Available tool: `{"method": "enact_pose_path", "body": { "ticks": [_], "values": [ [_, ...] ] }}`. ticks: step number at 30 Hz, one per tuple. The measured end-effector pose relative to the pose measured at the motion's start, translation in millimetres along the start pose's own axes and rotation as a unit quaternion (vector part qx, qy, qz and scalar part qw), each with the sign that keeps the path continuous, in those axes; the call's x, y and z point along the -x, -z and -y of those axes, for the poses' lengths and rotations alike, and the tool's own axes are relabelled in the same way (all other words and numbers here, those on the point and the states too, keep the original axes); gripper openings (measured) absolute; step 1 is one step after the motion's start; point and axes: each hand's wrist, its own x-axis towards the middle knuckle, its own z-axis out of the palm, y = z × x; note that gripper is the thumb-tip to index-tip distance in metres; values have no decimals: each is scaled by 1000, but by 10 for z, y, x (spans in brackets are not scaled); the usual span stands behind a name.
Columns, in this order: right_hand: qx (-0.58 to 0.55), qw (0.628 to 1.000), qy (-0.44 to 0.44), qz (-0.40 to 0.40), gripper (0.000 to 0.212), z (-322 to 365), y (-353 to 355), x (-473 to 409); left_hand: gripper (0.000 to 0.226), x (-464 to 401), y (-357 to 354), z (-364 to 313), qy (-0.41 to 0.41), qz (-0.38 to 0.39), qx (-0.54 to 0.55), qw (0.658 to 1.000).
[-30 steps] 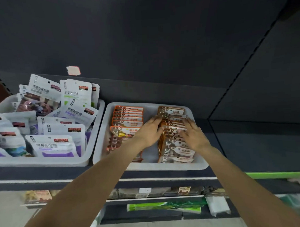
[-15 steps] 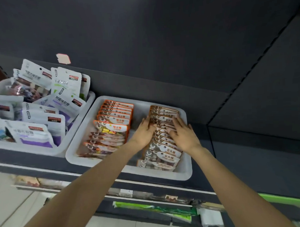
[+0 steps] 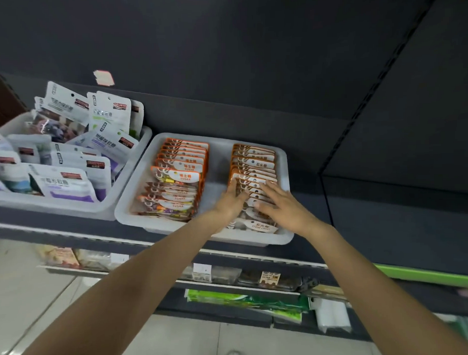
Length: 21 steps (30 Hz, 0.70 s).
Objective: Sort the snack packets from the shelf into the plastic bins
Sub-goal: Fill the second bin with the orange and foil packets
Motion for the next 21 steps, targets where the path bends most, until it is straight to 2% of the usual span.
{"method": "enact_pose_path", "body": {
  "ticks": [3,6,9,11,15,21],
  "values": [
    [44,999,13,22,72,-50,-24,134,57,59,143,24,-72,-1,-156,985],
    [128,992,8,23,63,-82,-61,219,58,136,206,48,-106,58,-353,928],
    [125,992,-9,16,57,-8,-56,201,57,207,233,-18,-97,67,-420,900],
    [88,996,2,-11,52,84,-47,140,53,281,283,-80,-121,27,-420,899],
    [17,992,66,-102,40,405,-80,-3,42,456,523,-121,-193,-102,-419,881],
    [-4,971,148,-187,27,1183,-277,-255,31,780,1180,-35,-195,-254,-440,839]
  ]
}}
